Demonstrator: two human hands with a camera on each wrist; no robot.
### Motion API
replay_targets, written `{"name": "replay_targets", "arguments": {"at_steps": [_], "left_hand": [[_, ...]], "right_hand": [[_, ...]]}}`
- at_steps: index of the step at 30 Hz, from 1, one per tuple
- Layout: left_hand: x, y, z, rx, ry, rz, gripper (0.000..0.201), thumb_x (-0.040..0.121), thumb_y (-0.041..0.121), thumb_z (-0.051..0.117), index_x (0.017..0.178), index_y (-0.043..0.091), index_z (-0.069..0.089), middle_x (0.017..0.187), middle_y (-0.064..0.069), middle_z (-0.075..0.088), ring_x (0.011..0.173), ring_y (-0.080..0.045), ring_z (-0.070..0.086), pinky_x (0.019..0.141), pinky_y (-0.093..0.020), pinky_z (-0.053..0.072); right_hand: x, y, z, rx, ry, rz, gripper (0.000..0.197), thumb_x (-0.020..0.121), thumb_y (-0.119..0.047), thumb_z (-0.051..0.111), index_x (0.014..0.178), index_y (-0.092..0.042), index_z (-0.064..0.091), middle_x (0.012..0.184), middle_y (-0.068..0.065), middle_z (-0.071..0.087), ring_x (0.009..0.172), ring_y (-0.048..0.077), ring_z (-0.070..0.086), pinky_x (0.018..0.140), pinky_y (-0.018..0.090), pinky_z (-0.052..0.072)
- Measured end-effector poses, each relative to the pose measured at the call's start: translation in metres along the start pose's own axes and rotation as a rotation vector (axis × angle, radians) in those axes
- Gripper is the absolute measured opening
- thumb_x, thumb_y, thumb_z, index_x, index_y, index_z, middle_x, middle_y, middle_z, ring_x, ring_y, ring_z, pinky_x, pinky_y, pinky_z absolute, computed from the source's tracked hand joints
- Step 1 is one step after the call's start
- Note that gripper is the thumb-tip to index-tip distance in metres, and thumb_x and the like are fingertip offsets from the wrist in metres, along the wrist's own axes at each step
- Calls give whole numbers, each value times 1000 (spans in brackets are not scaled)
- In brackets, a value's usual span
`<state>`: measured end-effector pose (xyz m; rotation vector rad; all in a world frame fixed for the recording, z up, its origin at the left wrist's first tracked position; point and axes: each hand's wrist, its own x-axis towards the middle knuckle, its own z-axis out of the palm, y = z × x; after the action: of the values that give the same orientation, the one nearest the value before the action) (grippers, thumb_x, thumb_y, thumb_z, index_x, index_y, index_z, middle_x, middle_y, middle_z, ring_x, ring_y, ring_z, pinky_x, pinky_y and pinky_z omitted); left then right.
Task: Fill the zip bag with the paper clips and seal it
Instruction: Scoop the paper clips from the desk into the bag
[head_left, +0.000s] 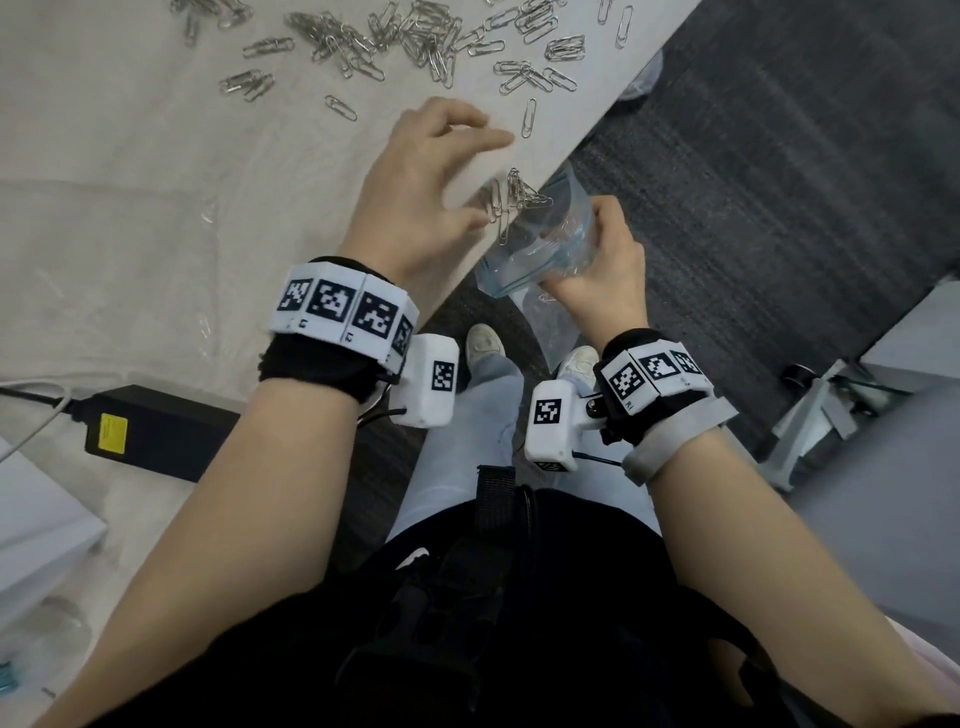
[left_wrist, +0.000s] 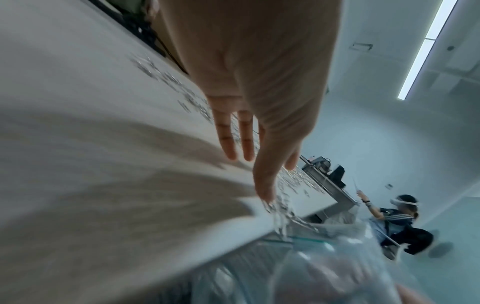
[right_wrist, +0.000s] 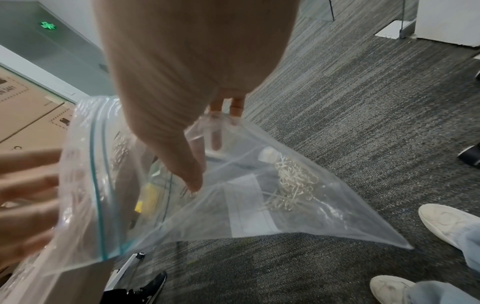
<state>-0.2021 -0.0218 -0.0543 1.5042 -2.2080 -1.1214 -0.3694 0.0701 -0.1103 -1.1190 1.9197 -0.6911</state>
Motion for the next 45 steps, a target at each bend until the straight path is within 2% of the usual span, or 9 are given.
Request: {"name": "replay_targets", "arguments": {"at_steps": [5,11,17,23,27,29,32,35,45], "left_hand": [[1,-2,-4,121,-89,-34,68,68,26,80,130,23,51,134,-2,40,111,-5,25,96,-17,26],[10,8,17,35,-86,18,40,70,12,77,109,14,67,113,-10,53,88,-11,46,78,-26,44],[8,22,26,-60,-126,57,31,69,0,75,98,8,70,97,-10,60,75,-18,59,73,-34,54],[9,5,3,-168,217,-39,29,79,0,61,103,15,67,106,-1,61,90,-2,56,78,-9,49],[17,-33,-24,-54,518,-217,34,80,14,57,114,16,61,126,-7,49,120,-17,45,102,-24,42],[19,-51,-37,56,556,-352,51,79,25,57,129,14,49,143,-15,36,136,-28,31,113,-35,31],[19,-70,-48,269,448,-573,76,85,50,51,146,19,21,156,-17,6,144,-38,0,119,-40,7],[20,-75,-45,290,345,-631,82,87,60,40,149,18,5,157,-18,-7,144,-37,-10,117,-53,-4],[13,-52,3,344,115,-391,70,96,48,25,147,14,-10,154,-20,-17,143,-34,-15,113,-54,-12]], "right_hand": [[0,1,0,-3,-1,3,49,71,-36,75,109,-19,50,96,5,68,93,30,64,90,56,50],[0,0,0,11,2,12,48,70,-39,75,108,-23,50,96,3,68,93,29,64,89,57,50],[0,0,2,21,18,26,44,71,-40,75,104,-27,49,94,3,68,91,29,64,89,57,50],[0,-1,0,9,21,47,43,69,-38,75,100,-36,44,94,3,68,92,28,64,89,54,51],[2,0,-1,15,23,65,43,68,-38,73,100,-34,46,94,4,68,93,29,65,88,54,52],[4,0,-1,19,24,77,44,68,-36,73,103,-30,46,96,5,68,94,29,64,91,54,51],[6,0,-1,26,32,81,46,68,-35,75,105,-29,48,97,4,68,95,29,65,93,55,51],[6,-2,-1,30,31,88,44,69,-35,74,105,-28,49,97,4,68,95,29,65,94,54,50],[11,-4,0,16,45,100,43,67,-36,74,103,-30,49,96,5,69,92,28,66,88,53,53]]}}
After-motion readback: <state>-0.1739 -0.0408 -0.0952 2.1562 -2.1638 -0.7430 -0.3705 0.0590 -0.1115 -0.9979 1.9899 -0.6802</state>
